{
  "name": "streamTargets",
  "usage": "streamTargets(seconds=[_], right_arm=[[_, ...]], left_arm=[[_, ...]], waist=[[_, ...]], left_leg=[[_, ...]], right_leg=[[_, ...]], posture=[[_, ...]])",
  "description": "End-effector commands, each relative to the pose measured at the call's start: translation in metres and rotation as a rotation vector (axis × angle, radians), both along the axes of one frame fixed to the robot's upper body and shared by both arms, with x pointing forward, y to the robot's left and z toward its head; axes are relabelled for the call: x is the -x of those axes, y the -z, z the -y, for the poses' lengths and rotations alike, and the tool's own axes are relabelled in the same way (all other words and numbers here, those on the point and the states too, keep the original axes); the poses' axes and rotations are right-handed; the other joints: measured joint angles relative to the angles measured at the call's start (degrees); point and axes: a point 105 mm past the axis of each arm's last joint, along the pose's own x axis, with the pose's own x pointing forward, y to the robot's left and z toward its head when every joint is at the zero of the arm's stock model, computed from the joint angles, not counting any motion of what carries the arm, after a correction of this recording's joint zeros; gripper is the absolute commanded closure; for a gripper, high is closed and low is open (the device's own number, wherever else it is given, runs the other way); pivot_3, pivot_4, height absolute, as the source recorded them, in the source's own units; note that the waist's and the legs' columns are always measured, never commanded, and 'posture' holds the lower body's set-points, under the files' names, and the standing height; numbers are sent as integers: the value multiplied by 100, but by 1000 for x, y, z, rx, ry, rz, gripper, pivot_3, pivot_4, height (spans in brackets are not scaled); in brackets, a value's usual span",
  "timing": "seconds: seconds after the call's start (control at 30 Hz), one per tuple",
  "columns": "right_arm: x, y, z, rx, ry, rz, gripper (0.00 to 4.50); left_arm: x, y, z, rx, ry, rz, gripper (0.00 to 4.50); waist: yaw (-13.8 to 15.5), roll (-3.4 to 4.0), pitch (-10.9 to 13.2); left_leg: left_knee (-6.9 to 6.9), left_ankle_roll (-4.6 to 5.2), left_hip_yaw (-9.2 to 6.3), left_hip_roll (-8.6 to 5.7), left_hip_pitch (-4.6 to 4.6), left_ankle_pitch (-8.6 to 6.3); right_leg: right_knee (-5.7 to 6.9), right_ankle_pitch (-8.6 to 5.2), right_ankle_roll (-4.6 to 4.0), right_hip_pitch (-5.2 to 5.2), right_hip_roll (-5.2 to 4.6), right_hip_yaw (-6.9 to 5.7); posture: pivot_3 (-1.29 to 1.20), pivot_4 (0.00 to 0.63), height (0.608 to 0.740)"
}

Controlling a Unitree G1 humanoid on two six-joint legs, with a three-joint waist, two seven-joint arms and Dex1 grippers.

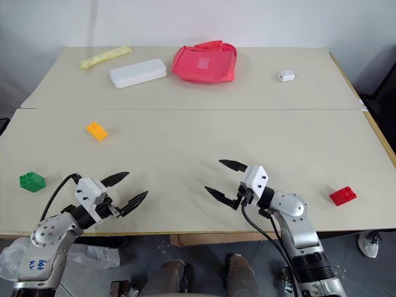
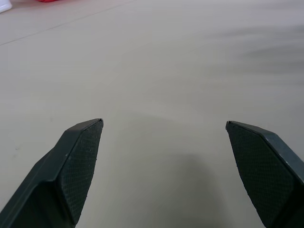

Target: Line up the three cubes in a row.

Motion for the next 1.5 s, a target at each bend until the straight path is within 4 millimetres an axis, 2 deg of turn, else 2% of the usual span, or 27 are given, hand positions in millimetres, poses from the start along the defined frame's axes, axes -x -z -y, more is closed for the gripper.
streamTargets(seconds=[0.03, 0.17, 0.23, 0.27, 0.33, 0.37, 0.5, 0.53, 0.57, 0.67, 0.7, 0.8, 0.87, 1.0, 1.1, 1.2, 1.37, 1.5], right_arm=[[2, -14, 2, -10, -1, 62, 0], [4, -13, -2, -19, -12, 55, 0], [1, -22, 4, -48, 34, 78, 0], [1, -34, 16, -78, 93, 97, 0], [13, -56, 81, -74, 331, 149, 0], [20, -64, 101, -58, 408, 165, 0], [54, -72, 167, -8, 691, 160, 0], [61, -73, 177, 6, 732, 162, 0], [72, -73, 194, 16, 804, 159, 0], [121, -62, 270, 55, 1122, 131, 0], [132, -59, 284, 65, 1180, 122, 0], [170, -31, 317, 102, 1304, 6, 0], [182, -19, 325, 100, 1321, -62, 0], [179, -14, 323, 112, 1264, -110, 0], [151, -31, 313, 140, 1130, -108, 0], [119, -40, 299, 200, 974, -229, 0], [84, -41, 283, 264, 838, -398, 0], [64, -29, 277, 308, 834, -513, 0]], left_arm=[[-2, -10, 0, 1, -9, 47, 138], [2, -17, 0, 35, 20, 71, 138], [5, -18, 5, 48, 61, 58, 138], [6, -23, 13, 84, 106, 57, 138], [13, -23, 47, 71, 328, 19, 138], [16, -22, 57, 61, 401, 2, 138], [20, -25, 81, 59, 585, -38, 138], [20, -26, 84, 58, 609, -42, 138], [19, -28, 89, 52, 642, -40, 138], [18, -32, 106, 39, 761, -45, 138], [18, -33, 110, 36, 788, -47, 138], [22, -33, 119, 15, 876, -57, 138], [21, -34, 122, 3, 901, -57, 138], [13, -36, 122, -2, 887, -41, 138], [4, -37, 117, -17, 842, -8, 138], [-3, -38, 113, -15, 788, 25, 138], [-1, -36, 111, -13, 759, 23, 138], [5, -34, 112, -4, 747, 19, 138]], waist=[[1, 0, 0], [0, 0, 0], [0, 0, 0], [6, 0, 0], [139, 17, 5], [228, 28, 7], [270, 27, 1], [266, 28, 1], [259, 29, 1], [235, 42, -3], [225, 45, -4], [175, 45, -5], [142, 49, -7], [27, 64, -11], [-22, 72, -14], [-17, 82, -20], [90, 76, -17], [180, 76, -17]], left_leg=[[0, 0, 0, 0, 0, 0], [0, 0, 0, 0, 0, 0], [0, 0, 0, 0, 0, 0], [0, 0, 0, 0, 0, 0], [2, 0, -3, 0, -3, 0], [7, 2, -19, -11, -12, 0], [8, 20, -33, -30, -11, -8], [4, 18, -35, -24, -6, -9], [3, 16, -34, -21, -6, -9], [2, 13, -22, -17, -1, -6], [1, 14, -14, -16, 4, -6], [-4, 18, -8, -15, 14, -6], [-7, 19, -7, -10, 19, -6], [-11, 20, 15, -1, 45, -7], [-44, 44, 38, 3, 105, -20], [-53, 63, 56, 4, 112, -26], [-64, 25, 45, 8, 101, -5], [-66, 25, 31, 6, 89, -5]], right_leg=[[0, 0, 0, 0, 0, 0], [0, 0, 0, 0, 0, 0], [0, 0, 0, 0, 0, 0], [0, 0, 0, 0, 0, 0], [0, 0, 0, 0, -1, -1], [-1, 0, 0, 2, -8, -11], [-29, 6, 8, 27, -14, -9], [-32, 6, 8, 29, -9, -11], [-30, 6, 8, 30, -6, -13], [-27, 5, 8, 29, -1, -9], [-26, 5, 9, 31, 0, -4], [-29, 5, 9, 39, 1, 2], [-32, 5, 9, 45, 1, 3], [-29, 4, 8, 59, 1, 23], [-48, 3, 10, 108, 1, 45], [-49, 6, 15, 102, 1, 61], [-54, 6, 14, 90, 1, 49], [-76, 6, 14, 90, 0, 34]], posture=[[0, 150, 740], [0, 150, 740], [0, 150, 740], [0, 150, 740], [0, 150, 740], [0, 150, 740], [0, 150, 740], [0, 150, 740], [0, 150, 740], [0, 150, 740], [0, 150, 740], [0, 150, 740], [0, 150, 740], [0, 150, 740], [0, 150, 740], [0, 150, 740], [0, 150, 740], [0, 150, 740]])
